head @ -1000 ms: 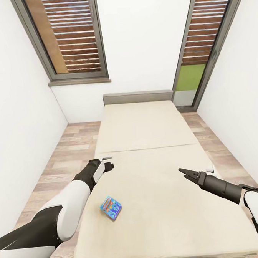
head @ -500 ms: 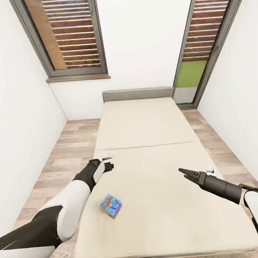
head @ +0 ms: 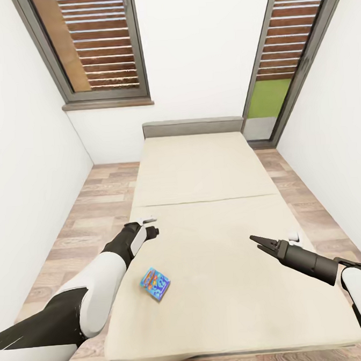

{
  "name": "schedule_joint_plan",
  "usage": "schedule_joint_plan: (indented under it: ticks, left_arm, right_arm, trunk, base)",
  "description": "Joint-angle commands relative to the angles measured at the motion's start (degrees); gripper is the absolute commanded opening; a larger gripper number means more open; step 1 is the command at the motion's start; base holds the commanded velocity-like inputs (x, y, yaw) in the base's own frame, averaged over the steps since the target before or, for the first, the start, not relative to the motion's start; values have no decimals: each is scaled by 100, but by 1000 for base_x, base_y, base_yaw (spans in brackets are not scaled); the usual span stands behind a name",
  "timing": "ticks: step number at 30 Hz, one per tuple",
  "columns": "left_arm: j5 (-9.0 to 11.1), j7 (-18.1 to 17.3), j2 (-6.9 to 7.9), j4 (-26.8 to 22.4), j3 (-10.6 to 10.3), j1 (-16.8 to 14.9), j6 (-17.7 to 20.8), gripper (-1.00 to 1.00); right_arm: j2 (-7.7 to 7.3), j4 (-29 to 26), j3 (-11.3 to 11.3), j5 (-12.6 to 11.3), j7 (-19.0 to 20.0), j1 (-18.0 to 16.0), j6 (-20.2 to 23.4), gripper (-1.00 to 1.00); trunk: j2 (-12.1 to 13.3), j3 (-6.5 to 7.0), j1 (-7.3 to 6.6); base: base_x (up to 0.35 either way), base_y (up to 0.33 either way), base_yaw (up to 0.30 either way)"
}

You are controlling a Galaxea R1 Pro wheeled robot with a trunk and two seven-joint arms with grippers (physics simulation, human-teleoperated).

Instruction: Put all the toys in the child's room - the three board games (two on the bed and one on the table), the two jigsaw puzzles on the table, and the tennis ball on the table - inside the toy box on the table in the child's room.

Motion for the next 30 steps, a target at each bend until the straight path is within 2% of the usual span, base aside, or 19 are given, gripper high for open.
schedule_joint_plan:
  ticks: [1, 11, 19, 30]
  left_arm:
    - [1, 18, -3, -10, 10, -2, 12, 100]
    - [-37, 18, -9, 39, -41, -1, -365, 100]
    - [-45, 18, -9, 47, -42, -1, -372, 100]
    - [-44, 18, -4, 49, -34, -1, -375, 100]
  right_arm:
    - [0, 0, -7, 44, 51, -5, 24, 100]
    - [-5, 1, -22, 44, 61, -5, 24, 100]
    - [-7, 8, -158, 44, 79, -11, 24, 100]
    - [-8, 8, -182, 44, 74, -14, 24, 100]
  trunk:
    - [-11, -19, 3]
    - [-11, -113, 3]
    - [-11, -189, 3]
    - [-11, -293, 3]
  base:
    - [0, 0, 0]
    - [0, 0, 0]
    - [0, 0, 0]
    - [0, 0, 0]
